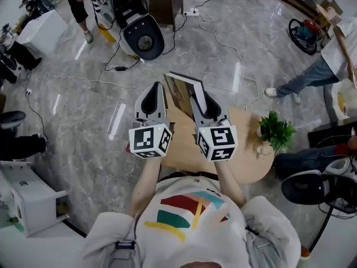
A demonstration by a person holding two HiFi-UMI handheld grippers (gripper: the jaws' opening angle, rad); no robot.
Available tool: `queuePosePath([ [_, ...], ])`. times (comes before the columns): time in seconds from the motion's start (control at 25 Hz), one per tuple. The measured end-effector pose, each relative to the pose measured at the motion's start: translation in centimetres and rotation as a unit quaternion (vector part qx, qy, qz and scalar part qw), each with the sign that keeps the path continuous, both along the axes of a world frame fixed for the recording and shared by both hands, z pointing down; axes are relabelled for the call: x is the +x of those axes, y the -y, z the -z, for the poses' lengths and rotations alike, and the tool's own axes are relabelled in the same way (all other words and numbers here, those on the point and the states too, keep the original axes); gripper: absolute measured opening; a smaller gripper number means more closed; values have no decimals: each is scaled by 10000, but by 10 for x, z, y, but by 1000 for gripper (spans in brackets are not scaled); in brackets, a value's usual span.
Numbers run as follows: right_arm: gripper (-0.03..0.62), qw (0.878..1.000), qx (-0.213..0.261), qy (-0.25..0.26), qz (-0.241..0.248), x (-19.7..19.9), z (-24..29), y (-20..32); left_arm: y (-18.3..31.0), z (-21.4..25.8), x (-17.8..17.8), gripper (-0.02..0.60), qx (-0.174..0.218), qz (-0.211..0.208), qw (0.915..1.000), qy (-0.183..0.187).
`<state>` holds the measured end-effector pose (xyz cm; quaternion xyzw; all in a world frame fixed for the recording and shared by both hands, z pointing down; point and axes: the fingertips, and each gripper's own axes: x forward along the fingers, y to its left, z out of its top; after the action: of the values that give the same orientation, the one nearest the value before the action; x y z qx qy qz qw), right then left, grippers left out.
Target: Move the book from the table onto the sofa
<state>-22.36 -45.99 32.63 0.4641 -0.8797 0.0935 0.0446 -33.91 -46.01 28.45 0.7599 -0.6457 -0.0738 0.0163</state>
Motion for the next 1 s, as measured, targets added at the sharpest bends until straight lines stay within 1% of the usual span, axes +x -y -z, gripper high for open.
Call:
queuePosePath([
  [0.12,158,9999,135,22,-51,4,9,-28,-22,3,-5,6,78,-37,10000,0],
  [0.24,158,9997,242,-78,-22,2,12,-44,-34,3,-7,6,118,-60,9999,21],
  [0.52,158,9994,291,-160,-106,-7,15,-60,-49,-2,-16,6,112,-145,9998,-91],
  [0.76,158,9982,269,-323,-431,-4,17,-69,-49,-9,-24,6,46,-365,9989,-299],
  [0.88,158,9962,238,-459,-696,9,16,-72,-41,-17,-13,6,-21,-621,9973,-393],
  [1.0,158,9934,216,-552,-980,31,17,-75,-36,-19,17,7,-36,-998,9941,-417],
])
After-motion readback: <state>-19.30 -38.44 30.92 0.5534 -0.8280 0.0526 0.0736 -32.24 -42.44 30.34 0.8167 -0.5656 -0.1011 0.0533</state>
